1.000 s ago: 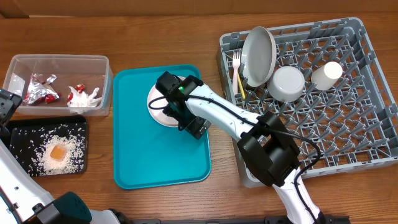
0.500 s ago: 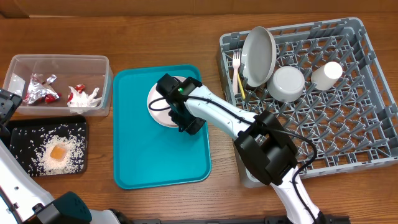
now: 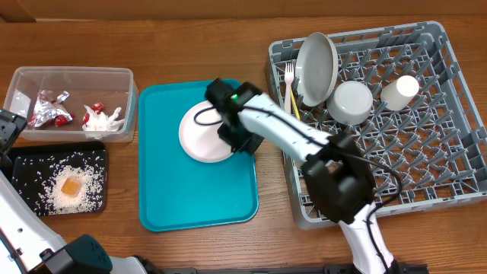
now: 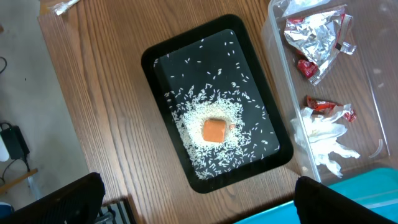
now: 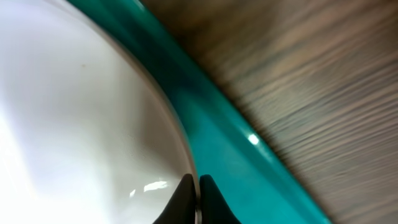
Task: Sort waste into correct bins and load items into the dishwasher rack
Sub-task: 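Lift the pink plate and carry it into the rack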
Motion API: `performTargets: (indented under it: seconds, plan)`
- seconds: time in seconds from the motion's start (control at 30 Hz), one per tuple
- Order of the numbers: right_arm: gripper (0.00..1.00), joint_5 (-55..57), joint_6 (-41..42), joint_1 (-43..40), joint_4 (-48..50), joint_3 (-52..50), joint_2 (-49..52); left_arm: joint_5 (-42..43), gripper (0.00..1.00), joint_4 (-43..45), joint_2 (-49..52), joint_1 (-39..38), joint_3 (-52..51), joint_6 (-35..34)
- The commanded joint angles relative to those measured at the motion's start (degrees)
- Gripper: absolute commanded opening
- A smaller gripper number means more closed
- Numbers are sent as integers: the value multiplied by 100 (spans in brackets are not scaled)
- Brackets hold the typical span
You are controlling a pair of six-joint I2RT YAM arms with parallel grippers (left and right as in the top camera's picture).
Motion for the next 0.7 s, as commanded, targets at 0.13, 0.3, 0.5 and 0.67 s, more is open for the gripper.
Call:
performTargets:
  seconds: [0.13, 0.3, 0.5, 0.67]
  plan:
    - [4, 151, -1976, -450, -313, 90, -1897, 22, 100, -4, -42, 2, 15, -74]
    - [4, 551, -2573, -780, -772, 90, -3099, 22, 100, -4, -42, 2, 15, -74]
    - [4, 1639, -2570, -1191, -1790, 90, -4170, 22, 100, -4, -42, 2, 15, -74]
    - [4, 2354, -2573, -1467, -2693, 90, -4680, 22, 100, -4, -42, 2, 15, -74]
